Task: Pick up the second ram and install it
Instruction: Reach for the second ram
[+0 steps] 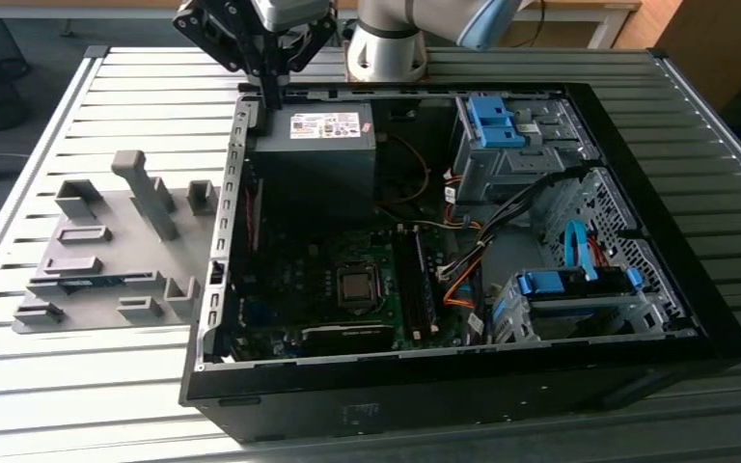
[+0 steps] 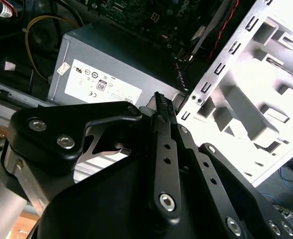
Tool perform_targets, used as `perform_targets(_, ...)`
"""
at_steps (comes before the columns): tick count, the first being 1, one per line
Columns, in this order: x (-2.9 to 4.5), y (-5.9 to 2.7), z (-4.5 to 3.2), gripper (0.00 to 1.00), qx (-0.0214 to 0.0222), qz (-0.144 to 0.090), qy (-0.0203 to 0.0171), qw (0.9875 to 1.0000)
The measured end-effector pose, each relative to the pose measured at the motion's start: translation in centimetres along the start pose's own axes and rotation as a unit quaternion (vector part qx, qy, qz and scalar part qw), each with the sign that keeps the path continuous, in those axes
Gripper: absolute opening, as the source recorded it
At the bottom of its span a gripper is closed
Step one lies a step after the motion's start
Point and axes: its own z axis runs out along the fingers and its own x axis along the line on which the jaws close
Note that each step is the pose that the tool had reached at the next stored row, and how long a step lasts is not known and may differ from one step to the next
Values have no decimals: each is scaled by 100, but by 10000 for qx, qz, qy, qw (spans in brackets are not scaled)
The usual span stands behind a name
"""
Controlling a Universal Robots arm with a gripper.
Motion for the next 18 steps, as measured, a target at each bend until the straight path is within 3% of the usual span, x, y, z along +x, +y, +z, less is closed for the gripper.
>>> perform_targets(18, 66, -6, 9, 11, 1, 0, 8, 10000)
